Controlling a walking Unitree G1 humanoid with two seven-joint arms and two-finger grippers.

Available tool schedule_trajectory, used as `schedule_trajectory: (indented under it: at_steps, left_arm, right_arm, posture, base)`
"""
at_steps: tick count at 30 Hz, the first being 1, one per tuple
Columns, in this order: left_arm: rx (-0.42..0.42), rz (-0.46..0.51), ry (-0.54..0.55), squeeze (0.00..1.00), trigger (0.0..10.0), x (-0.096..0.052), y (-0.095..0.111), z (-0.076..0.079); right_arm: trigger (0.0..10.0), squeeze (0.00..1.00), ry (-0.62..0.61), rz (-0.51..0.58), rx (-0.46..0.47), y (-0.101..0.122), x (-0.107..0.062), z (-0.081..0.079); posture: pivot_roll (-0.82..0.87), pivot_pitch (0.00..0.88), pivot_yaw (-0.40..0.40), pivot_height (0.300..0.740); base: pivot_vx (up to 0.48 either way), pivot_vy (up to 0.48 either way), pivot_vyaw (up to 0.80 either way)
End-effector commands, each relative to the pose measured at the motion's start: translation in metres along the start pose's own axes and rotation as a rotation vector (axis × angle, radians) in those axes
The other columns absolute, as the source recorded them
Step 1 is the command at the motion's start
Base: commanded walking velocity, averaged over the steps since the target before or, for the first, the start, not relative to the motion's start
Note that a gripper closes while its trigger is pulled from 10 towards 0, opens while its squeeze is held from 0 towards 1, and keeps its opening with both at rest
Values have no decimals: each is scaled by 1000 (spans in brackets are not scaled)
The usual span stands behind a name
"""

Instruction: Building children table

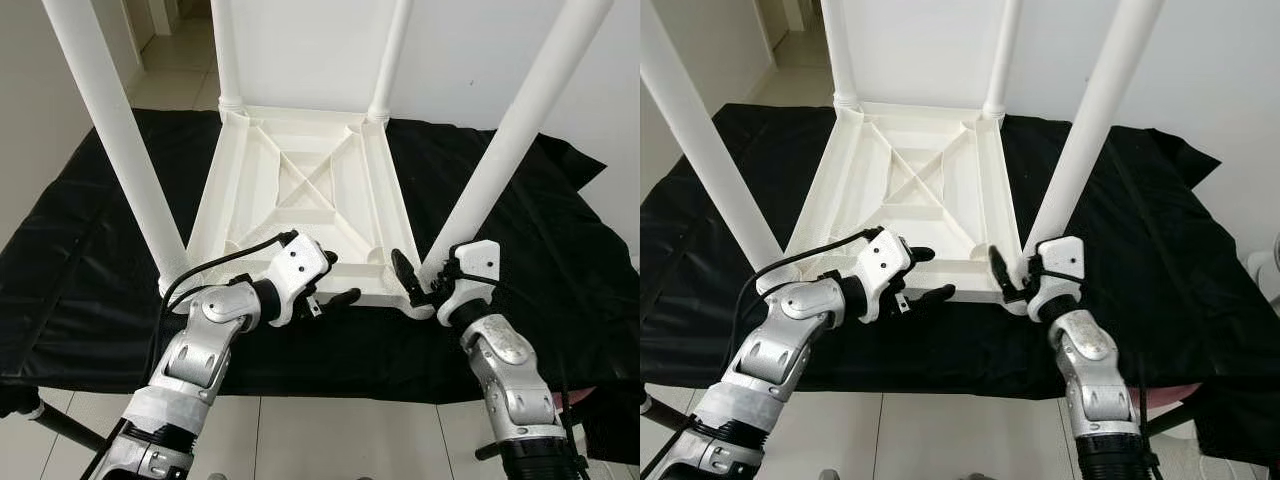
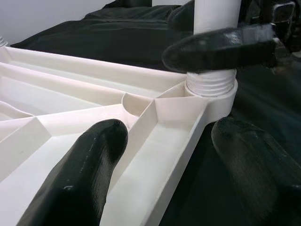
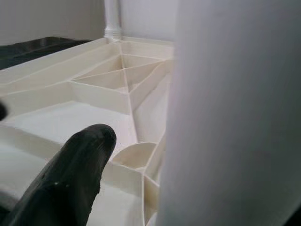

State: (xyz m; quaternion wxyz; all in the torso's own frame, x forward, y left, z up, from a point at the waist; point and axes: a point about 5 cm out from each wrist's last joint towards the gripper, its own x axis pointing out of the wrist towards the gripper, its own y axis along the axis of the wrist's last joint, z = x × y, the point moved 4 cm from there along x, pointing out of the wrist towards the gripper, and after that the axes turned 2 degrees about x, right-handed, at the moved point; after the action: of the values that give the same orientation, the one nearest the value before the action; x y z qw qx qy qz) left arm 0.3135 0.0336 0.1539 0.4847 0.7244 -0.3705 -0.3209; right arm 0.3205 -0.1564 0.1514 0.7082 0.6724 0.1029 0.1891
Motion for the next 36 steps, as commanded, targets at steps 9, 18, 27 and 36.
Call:
schedule_trajectory:
  at_steps: [9, 18, 27, 36]
  left_arm:
    - [18, 5, 88, 0, 10000, 1, 2, -7]
    - [5, 18, 95, 0, 10000, 1, 4, -8]
    - [5, 25, 80, 0, 10000, 8, 5, -8]
    - [9, 27, 86, 0, 10000, 9, 6, -12]
  right_arm:
    - [6078, 0, 282, -93, -49, -16, -15, 7]
    - [0, 0, 228, -70, 1, -20, -16, 7]
    - [0, 0, -9, -63, 50, -22, -16, 9]
    - [0, 0, -300, -88, 51, -30, -17, 4]
  posture:
    - [-24, 0, -69, 740]
    - [-34, 0, -60, 740]
    - [-83, 0, -47, 740]
    - [-77, 4, -47, 740]
  base:
    - [0, 0, 0]
    - [0, 0, 0]
    - [0, 0, 0]
    - [0, 0, 0]
